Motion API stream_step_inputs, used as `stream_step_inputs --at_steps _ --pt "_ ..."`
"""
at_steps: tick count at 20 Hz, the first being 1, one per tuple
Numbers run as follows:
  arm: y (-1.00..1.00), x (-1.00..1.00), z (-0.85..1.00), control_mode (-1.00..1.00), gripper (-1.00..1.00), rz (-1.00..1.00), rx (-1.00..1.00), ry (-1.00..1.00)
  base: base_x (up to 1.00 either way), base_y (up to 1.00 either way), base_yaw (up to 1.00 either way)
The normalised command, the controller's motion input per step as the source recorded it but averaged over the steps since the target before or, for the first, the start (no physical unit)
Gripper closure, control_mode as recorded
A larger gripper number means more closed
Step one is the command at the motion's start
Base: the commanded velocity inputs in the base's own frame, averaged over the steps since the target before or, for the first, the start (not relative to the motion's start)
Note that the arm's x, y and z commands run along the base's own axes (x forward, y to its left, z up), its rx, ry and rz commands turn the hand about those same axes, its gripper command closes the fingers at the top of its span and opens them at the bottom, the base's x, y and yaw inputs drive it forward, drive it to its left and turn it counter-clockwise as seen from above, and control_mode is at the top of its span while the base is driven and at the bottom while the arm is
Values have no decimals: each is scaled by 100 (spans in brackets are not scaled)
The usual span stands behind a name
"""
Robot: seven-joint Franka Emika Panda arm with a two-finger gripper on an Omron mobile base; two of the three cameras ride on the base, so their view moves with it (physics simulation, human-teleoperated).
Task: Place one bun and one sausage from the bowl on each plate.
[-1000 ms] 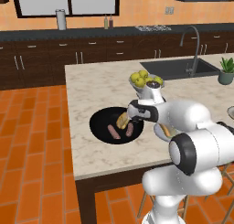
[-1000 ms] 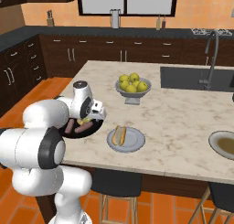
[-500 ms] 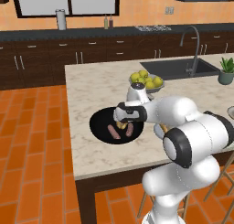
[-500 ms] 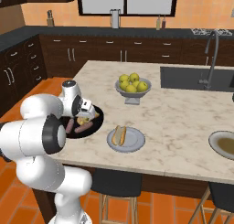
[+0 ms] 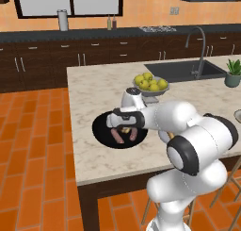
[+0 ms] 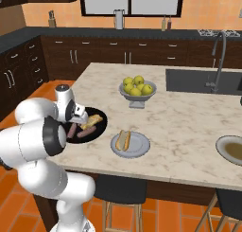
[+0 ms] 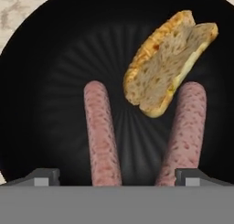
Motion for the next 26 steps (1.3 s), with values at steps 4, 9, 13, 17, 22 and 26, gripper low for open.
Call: stream_step_inputs --at_steps 4,9,13,17,22,26 --pt "9 -8 -17 -100 -100 0 2 5 0 0 0" --pt "7 0 -17 -100 -100 0 6 6 0 0 0" --pt "8 0 -11 -100 -100 1 1 6 0 0 0" --pt "6 0 -16 -100 -100 0 0 4 0 0 0" --pt "1 0 -19 -100 -100 0 0 13 0 0 0" --pt "5 -4 -13 -100 -100 1 0 5 0 0 0"
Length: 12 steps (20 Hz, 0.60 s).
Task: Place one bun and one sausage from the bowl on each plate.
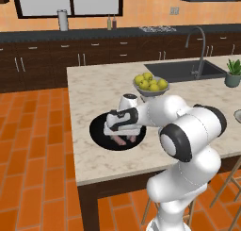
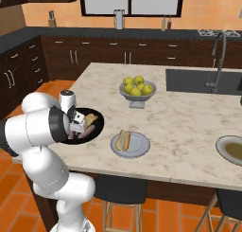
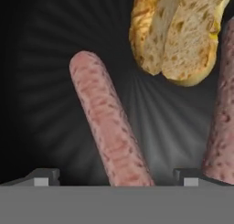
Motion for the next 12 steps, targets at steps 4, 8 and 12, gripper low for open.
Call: stream_step_inputs --at_steps 4,8,12 --pt "23 -10 -30 -100 -100 5 -5 5 0 0 0" --pt "34 -5 -31 -100 -100 10 -4 2 0 0 0" --pt "0 21 -4 -100 -100 5 0 0 0 0 0"
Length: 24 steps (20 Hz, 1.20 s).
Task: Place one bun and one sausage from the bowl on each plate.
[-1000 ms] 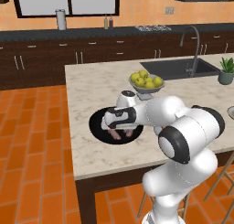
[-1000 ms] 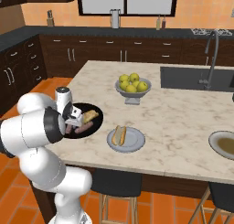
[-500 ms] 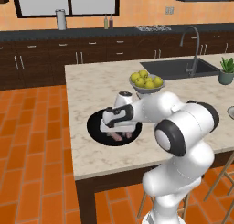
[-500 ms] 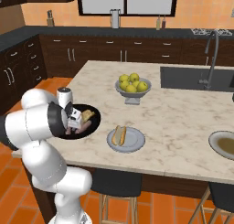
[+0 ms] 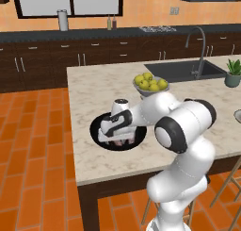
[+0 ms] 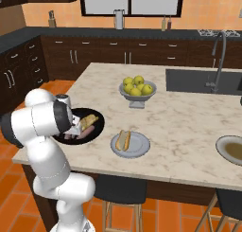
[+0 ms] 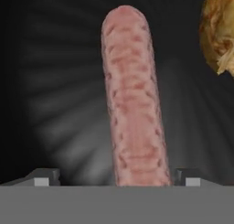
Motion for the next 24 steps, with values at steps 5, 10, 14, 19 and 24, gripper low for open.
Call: stream_step_inputs --at_steps 5,10,14,19,24 --pt "0 15 -21 -100 100 4 0 0 0 0 0" --pt "0 -2 -4 -100 100 2 0 0 0 0 0" --pt "0 -20 40 -100 100 0 0 0 0 0 0" --pt "-17 -29 91 -100 100 0 0 0 0 0 0" --pt "-74 -32 83 -100 100 0 0 -5 0 0 0"
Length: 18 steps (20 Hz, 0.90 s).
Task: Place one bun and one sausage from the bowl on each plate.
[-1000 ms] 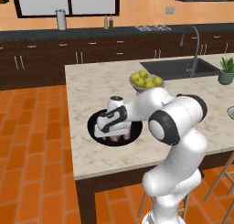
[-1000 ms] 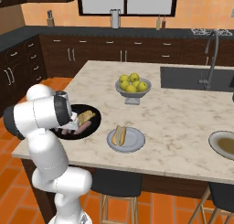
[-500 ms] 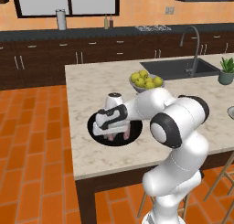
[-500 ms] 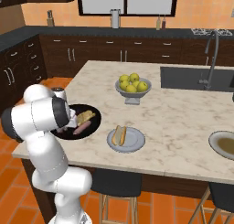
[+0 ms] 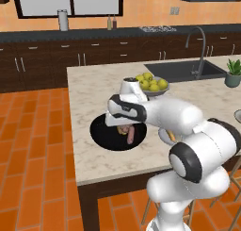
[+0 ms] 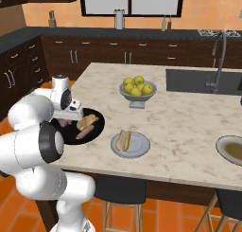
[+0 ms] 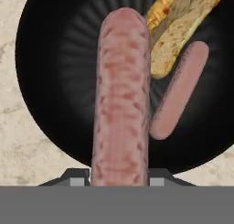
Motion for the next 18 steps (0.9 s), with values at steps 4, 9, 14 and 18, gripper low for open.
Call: stream_step_inputs --at_steps 4,9,14,18 --pt "-99 -12 47 -100 100 0 1 -1 0 0 0" --pt "-100 0 2 -100 100 0 0 0 0 0 0" --pt "-99 0 0 -100 100 0 -1 0 0 0 0" --pt "-99 0 0 -100 100 0 0 0 0 0 0"
